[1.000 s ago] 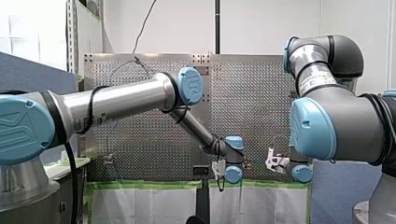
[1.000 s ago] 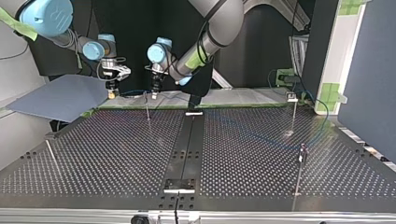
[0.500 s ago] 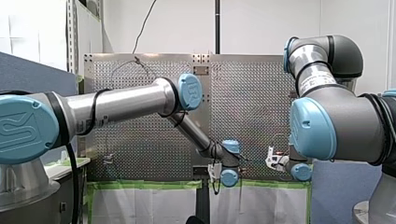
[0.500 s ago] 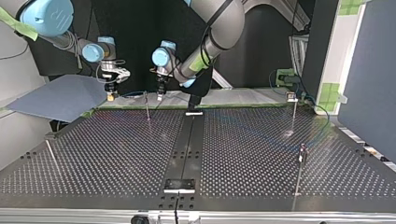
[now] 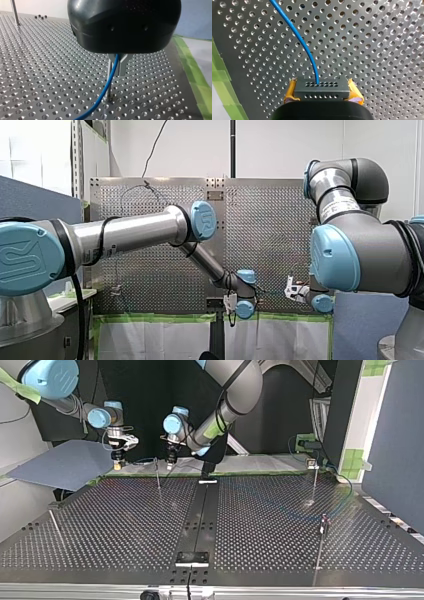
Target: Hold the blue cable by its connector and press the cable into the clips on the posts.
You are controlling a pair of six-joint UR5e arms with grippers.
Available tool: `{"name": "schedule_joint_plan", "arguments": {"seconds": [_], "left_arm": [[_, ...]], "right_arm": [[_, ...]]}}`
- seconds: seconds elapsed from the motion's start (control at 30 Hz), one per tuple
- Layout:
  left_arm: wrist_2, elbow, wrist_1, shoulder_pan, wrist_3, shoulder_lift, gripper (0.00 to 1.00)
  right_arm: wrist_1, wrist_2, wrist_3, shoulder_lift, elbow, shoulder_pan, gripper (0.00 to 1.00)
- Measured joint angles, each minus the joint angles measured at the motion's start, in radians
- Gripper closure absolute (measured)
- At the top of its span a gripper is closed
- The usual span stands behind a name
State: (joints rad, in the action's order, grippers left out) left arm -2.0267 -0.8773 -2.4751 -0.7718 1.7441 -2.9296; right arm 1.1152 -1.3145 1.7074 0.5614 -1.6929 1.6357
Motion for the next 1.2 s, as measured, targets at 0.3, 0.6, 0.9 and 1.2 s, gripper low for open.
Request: {"name": "schedule_joint_plan", "arguments": {"seconds": [0.3, 0.6, 0.9, 1.2], "left_arm": [[0.006, 0.032, -0.001, 0.022, 0.001, -0.001, 1.00], [-0.004, 0.054, -0.033, 0.036, -0.009, -0.001, 1.00], [-0.022, 0.065, -0.061, 0.040, -0.028, 0.000, 1.00], [-0.028, 0.079, -0.077, 0.050, -0.030, 0.000, 1.00]], "right_arm": [[-0.025, 0.000, -0.010, -0.036, 0.044, 0.005, 1.00], [-0.034, -0.001, -0.002, -0.040, 0.077, 0.006, 1.00], [-0.064, 0.000, -0.015, -0.041, 0.106, 0.008, 1.00], [-0.068, 0.000, -0.007, -0.044, 0.135, 0.005, 1.00]]}}
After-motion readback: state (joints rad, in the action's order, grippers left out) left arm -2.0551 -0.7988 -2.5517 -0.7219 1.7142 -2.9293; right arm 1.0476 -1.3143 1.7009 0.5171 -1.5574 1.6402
